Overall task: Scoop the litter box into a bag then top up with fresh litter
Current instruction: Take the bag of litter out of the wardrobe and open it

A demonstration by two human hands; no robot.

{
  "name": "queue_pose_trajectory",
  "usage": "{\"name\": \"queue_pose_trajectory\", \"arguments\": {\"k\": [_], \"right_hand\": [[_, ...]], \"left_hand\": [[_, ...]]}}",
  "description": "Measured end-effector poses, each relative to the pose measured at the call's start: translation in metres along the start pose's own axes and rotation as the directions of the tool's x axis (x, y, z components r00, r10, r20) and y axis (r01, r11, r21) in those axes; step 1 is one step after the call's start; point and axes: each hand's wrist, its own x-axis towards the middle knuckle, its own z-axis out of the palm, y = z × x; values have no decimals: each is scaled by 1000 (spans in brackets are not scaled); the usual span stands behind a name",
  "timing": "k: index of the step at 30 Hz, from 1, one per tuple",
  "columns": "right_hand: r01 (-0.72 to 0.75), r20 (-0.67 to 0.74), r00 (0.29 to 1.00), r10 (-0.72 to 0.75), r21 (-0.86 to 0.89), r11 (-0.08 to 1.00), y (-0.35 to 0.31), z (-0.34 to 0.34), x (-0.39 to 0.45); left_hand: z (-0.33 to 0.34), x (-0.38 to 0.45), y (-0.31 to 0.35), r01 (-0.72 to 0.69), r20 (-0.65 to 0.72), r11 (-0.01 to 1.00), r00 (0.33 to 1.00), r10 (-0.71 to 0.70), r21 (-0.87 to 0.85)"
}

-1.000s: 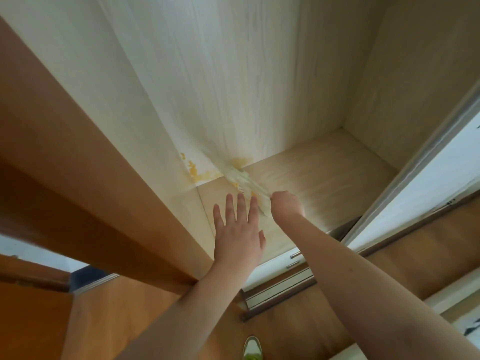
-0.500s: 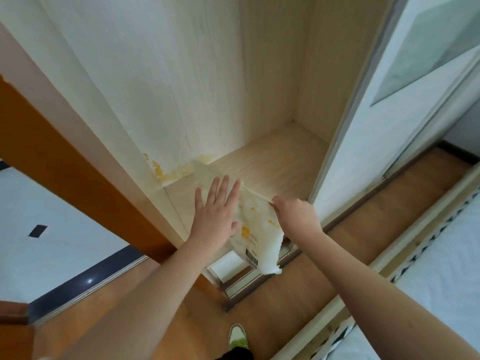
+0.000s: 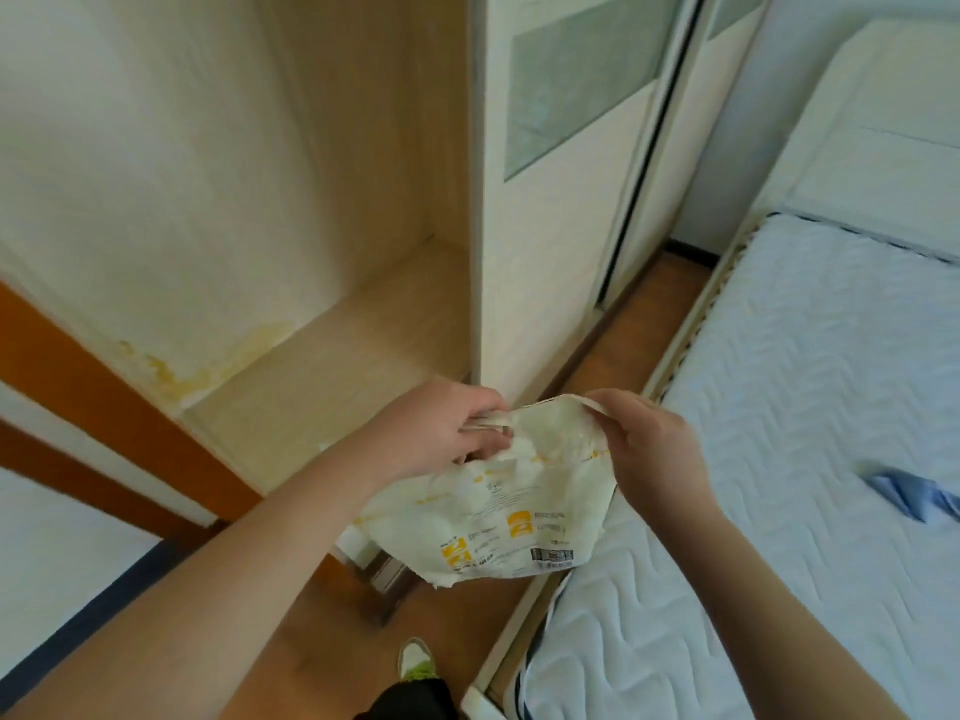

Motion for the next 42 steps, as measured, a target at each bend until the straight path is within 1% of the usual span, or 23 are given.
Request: {"name": "queue_pose_trajectory", "arguments": {"k": [2,4,6,8,11,14,16,18,20,21,24,26,28,30,33,34,35,36,38,39,40,41,42], "right_hand": [[-91,-20,996,92,7,996,7,-25,-14],[-161,-41,986,161,8,987,9,-46,-27],[-223,-33,974,222,-14,975,6,-66,-39],[-273,-5,962,274,-81,959,-1,-86,-50],[-241,-10,969,245,-222,945,-21,-110,-67],[-250,25,963,269,-288,924,-47,-116,-85],[-262,-12,961,275,-342,902,-61,-112,-99],[-273,-129,962,241,-393,878,-76,-106,-116],[-320,-240,941,237,-416,851,-89,-102,-134],[-353,-279,926,253,-411,840,-95,-101,-142],[-497,-377,854,360,-380,780,-109,-106,-175],[-583,-419,797,435,-346,735,-117,-115,-200],[-644,-457,749,480,-330,691,-124,-127,-225],[-691,-480,707,518,-319,648,-130,-142,-248],[-754,-535,639,553,-295,586,-135,-169,-288],[-772,-559,618,554,-295,564,-137,-178,-303],[-789,-584,595,552,-297,537,-139,-187,-318],[-808,-612,571,547,-301,507,-141,-196,-335],[-843,-672,517,531,-293,451,-147,-217,-371],[-859,-697,490,523,-284,426,-150,-228,-390],[-873,-716,465,521,-275,402,-153,-240,-410],[-887,-733,438,521,-260,381,-157,-252,-431],[-904,-752,401,522,-234,358,-161,-265,-452]], "left_hand": [[6,3,26,-49,32,993,998,52,-108],[11,6,47,-122,19,984,992,125,-129],[14,9,63,-200,-18,978,980,199,-53],[16,10,79,-267,-37,962,962,270,60],[25,6,96,-370,-33,915,925,379,158],[34,-3,107,-486,-29,852,865,500,198],[38,-9,111,-590,-46,780,791,610,210],[42,-17,113,-681,-65,689,698,713,246],[50,-25,115,-747,-62,601,611,789,286],[56,-30,117,-769,-51,566,579,814,296],[76,-45,127,-823,-12,488,507,862,290],[89,-56,137,-872,5,403,421,907,279],[100,-67,149,-915,23,311,328,945,257],[112,-77,159,-942,30,246,260,965,230],[138,-91,171,-963,-34,176,173,984,204],[147,-95,174,-964,-76,172,160,984,200],[158,-100,176,-964,-126,189,168,978,184],[171,-105,180,-964,-179,223,196,964,143],[200,-121,190,-951,-266,309,296,917,6],[217,-130,196,-933,-280,352,358,891,-73],[235,-139,203,-903,-267,401,428,863,-153],[254,-148,209,-853,-221,460,511,831,-245],[274,-159,218,-775,-130,519,593,795,-361]]}}
